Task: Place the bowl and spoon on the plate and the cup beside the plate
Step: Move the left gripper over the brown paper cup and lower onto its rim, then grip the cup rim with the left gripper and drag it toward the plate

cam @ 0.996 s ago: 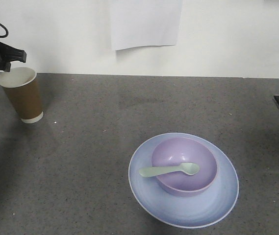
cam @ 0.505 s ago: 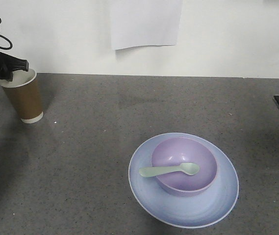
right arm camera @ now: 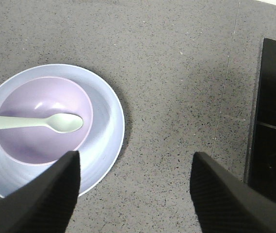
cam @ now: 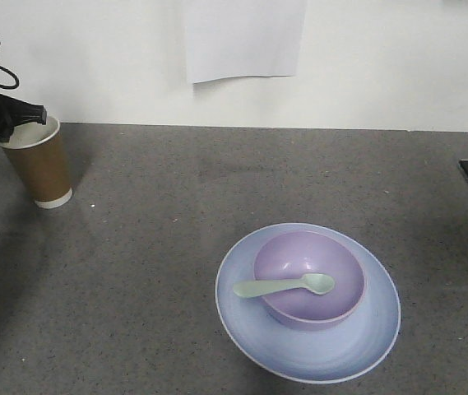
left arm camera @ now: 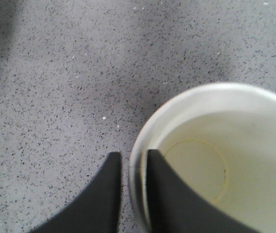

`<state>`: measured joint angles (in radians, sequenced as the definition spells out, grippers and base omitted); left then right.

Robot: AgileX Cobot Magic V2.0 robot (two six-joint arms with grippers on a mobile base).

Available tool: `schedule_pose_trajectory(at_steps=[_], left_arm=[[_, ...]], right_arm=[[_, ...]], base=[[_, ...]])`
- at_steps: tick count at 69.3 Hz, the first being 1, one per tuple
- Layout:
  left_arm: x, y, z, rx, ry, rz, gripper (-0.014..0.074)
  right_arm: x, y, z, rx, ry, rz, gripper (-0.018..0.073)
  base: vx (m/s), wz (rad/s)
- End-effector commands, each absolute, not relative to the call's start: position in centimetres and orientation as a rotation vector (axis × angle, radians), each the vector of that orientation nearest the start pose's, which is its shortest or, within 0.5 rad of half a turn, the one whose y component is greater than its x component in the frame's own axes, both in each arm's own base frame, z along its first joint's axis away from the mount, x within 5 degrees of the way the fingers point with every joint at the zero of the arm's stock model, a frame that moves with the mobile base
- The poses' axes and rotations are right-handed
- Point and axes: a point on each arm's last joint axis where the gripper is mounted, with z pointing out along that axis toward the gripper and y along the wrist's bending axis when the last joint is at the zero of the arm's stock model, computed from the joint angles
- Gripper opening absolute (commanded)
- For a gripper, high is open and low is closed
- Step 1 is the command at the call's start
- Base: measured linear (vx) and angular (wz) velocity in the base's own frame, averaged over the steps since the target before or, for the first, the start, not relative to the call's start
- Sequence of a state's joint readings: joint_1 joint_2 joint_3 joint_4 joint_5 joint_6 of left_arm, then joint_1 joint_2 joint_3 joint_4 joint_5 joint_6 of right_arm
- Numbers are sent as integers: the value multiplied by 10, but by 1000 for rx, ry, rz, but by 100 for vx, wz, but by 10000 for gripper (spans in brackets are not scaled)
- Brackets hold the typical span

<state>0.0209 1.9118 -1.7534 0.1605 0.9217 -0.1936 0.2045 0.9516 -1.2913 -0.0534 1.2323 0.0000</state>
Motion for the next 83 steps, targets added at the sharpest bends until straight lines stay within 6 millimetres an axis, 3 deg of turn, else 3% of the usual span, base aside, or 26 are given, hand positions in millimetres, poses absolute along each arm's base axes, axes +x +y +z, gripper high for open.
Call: schedule_pose_trajectory(at_steps=[1,21,39,45,55,69,83], left_arm=[[426,19,342,-198,2405,111,-9],[402,5,368,-81,2433,-51,-8],[363,-29,411,92,2362,-414,-7],[349,-42,417,138,2340,-482,-7],[320,-65,411,206,2324,-537,-7],[285,-92,385,296,2338,-584,-7],[274,-112,364,342,2349,-654,-7]], right_arm=[[148,25,446,-227,2269,34,465],[148,25,446,-227,2269,34,465],[148,25,446,-227,2269,34,465],[148,25,446,-227,2269,34,465],[148,25,446,-221,2269,37,465],[148,25,447,-220,2263,39,465],[148,25,447,-220,2263,39,465]], base=[[0,0],[0,0],[0,0],[0,0],[0,0],[0,0],[0,0]])
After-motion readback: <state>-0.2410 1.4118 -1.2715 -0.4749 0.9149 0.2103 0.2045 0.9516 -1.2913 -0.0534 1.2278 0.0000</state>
